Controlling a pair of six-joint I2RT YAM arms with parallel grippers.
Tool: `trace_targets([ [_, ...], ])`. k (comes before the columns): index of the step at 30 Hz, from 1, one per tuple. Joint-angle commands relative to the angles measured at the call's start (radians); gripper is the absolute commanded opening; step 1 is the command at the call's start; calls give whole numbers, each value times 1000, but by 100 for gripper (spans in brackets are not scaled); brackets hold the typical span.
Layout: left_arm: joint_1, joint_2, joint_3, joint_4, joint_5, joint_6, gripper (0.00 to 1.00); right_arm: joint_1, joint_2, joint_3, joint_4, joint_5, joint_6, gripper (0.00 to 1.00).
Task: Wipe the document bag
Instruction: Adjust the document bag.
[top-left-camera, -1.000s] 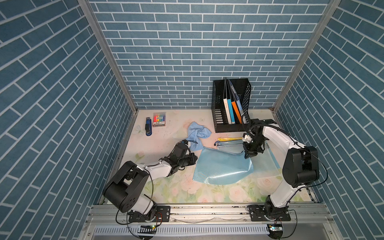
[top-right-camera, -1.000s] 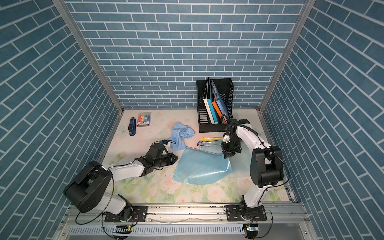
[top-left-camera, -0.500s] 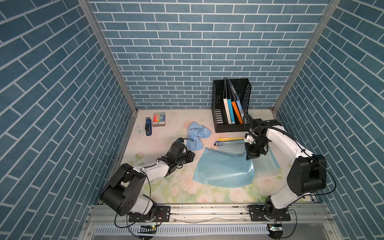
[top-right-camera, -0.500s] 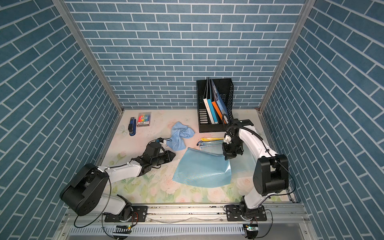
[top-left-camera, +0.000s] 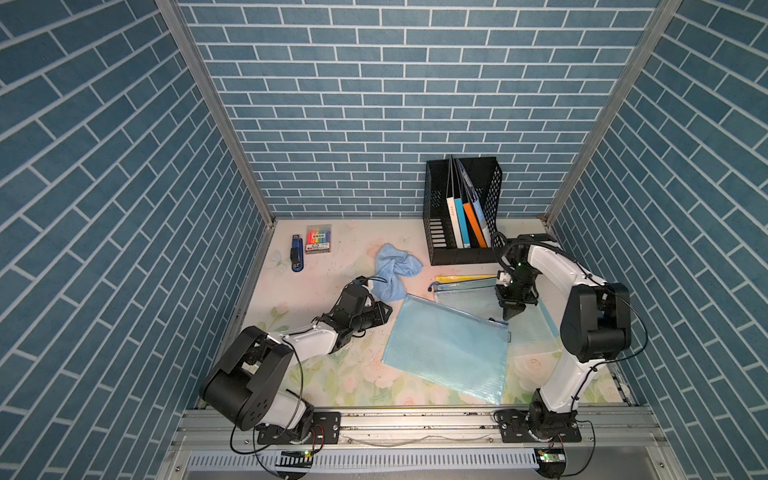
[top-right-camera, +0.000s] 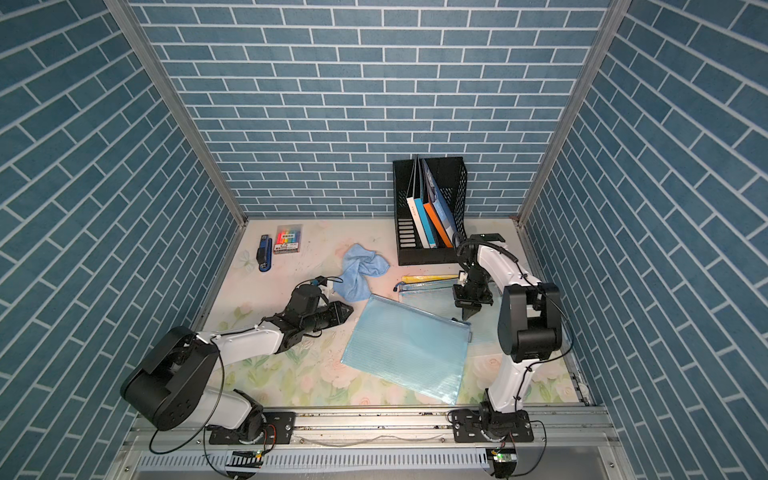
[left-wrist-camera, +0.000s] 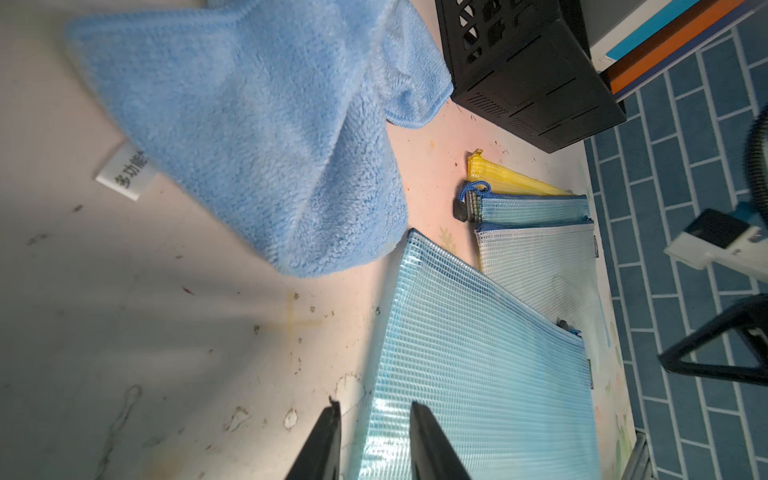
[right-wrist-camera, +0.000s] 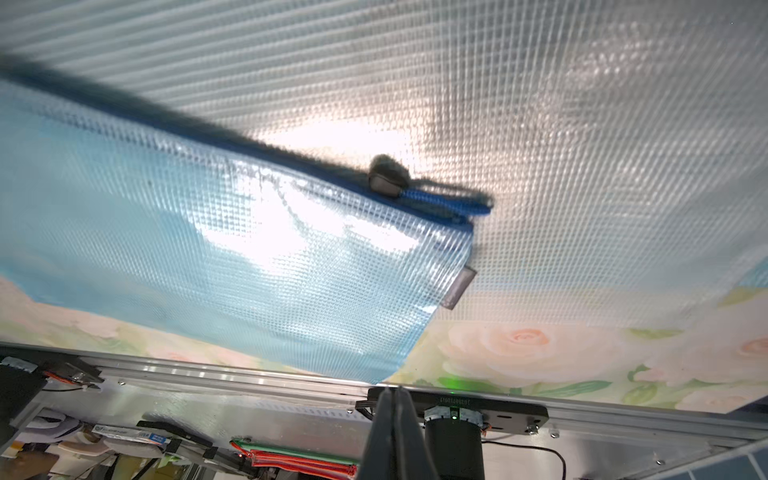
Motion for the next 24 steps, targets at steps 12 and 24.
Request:
trace_targets([
  [12, -6, 78, 10, -13, 54, 49, 50, -14, -12, -133, 188, -30, 136, 50],
  [24, -7, 137, 47, -1, 82, 84, 54, -15, -138, -292, 418, 138, 344, 49],
])
